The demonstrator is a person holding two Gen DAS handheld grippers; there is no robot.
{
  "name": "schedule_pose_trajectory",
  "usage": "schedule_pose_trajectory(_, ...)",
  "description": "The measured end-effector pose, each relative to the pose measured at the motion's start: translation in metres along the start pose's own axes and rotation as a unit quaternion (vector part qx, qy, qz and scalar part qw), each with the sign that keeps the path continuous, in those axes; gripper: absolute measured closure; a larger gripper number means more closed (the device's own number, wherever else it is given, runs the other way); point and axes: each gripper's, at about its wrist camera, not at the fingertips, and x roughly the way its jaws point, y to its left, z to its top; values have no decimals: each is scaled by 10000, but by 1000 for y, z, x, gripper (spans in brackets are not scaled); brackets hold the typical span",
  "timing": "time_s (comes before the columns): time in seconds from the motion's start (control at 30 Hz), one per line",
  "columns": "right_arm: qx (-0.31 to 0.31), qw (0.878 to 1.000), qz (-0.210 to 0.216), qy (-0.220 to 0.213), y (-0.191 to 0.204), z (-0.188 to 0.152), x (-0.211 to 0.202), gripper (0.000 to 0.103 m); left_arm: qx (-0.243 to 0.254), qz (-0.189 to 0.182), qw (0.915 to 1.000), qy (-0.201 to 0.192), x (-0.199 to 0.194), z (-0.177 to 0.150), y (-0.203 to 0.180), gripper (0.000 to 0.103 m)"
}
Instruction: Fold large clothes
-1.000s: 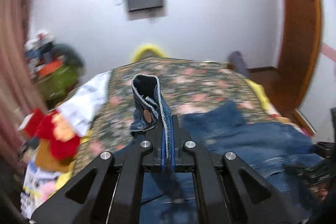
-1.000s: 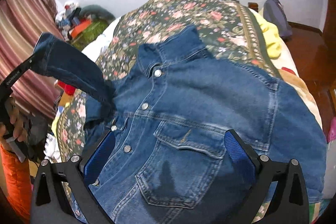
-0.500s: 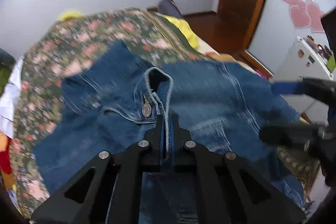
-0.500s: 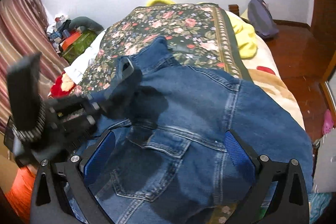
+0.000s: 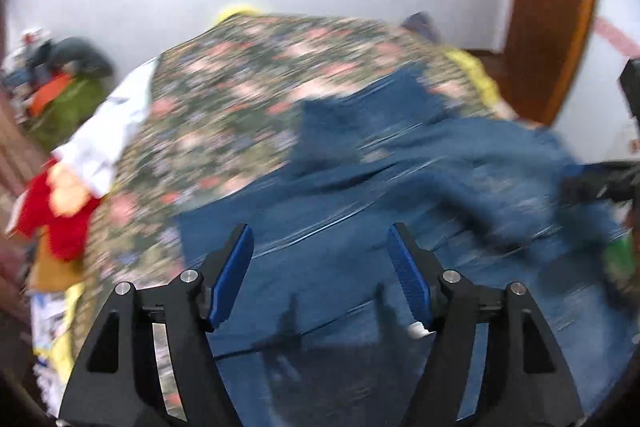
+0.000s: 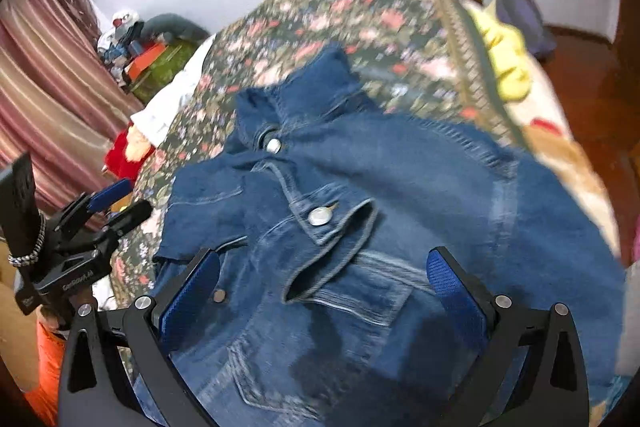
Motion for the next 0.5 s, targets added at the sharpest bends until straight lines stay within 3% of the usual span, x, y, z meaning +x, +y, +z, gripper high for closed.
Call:
schedule_pose_trajectory(0.2,297,9970,138,698,2,1,58,4,-129,485,9955,804,34,-71,56,34)
schedule_pose_trajectory(0.33,537,9956,-14,765,-3,5,80,9,-76,664,9914,1126,61,-104,62,34)
schedule_pose_trajectory(0.5,715,9950,-25,697,0,12,92,36,-136,695,9885,1335,90,-115,63,34)
